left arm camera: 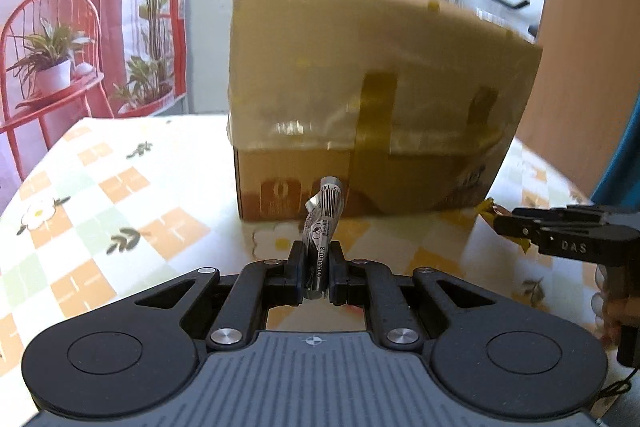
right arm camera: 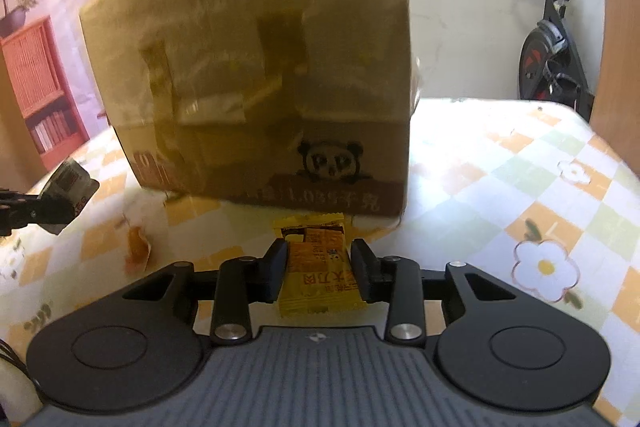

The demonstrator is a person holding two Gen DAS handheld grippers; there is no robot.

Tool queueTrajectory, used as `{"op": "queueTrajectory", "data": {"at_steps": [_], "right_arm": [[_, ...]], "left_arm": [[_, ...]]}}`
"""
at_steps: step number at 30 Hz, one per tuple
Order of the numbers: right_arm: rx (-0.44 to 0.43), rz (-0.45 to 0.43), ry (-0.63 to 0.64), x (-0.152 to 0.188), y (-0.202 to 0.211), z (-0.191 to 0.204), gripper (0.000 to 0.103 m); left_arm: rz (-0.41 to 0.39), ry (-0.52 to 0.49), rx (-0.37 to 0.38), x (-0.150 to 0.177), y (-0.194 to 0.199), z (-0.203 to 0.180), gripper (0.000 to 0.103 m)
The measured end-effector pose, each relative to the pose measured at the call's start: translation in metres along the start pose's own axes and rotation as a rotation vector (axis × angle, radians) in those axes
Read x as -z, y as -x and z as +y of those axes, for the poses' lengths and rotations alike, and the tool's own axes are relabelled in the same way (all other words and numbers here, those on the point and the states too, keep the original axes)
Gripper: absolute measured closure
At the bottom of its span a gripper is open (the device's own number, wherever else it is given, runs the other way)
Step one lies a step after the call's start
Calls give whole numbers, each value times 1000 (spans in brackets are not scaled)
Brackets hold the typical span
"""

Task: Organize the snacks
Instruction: 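Lift the wafer packet and silver snack and carry them over the box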

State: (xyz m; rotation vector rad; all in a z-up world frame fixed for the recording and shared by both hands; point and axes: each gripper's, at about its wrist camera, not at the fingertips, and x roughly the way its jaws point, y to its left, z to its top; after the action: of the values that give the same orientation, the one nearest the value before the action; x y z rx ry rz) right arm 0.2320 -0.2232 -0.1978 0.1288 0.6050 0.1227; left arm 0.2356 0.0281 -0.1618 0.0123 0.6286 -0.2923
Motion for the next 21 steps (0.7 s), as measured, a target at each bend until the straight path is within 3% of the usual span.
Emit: {"op": "queueTrajectory", "data": {"at_steps": [7, 14, 21], "right_arm": [[-37, -124, -13, -28, 43, 6, 66], [-89, -287, 32, -74, 83, 24, 66], [-105, -367, 103, -130, 87, 35, 66]], "left_arm": [[-116, -47, 20, -32, 19, -6, 91], [-241, -89, 63, -85, 31, -15, 91], [-296, -81, 116, -134, 15, -30, 90]]}}
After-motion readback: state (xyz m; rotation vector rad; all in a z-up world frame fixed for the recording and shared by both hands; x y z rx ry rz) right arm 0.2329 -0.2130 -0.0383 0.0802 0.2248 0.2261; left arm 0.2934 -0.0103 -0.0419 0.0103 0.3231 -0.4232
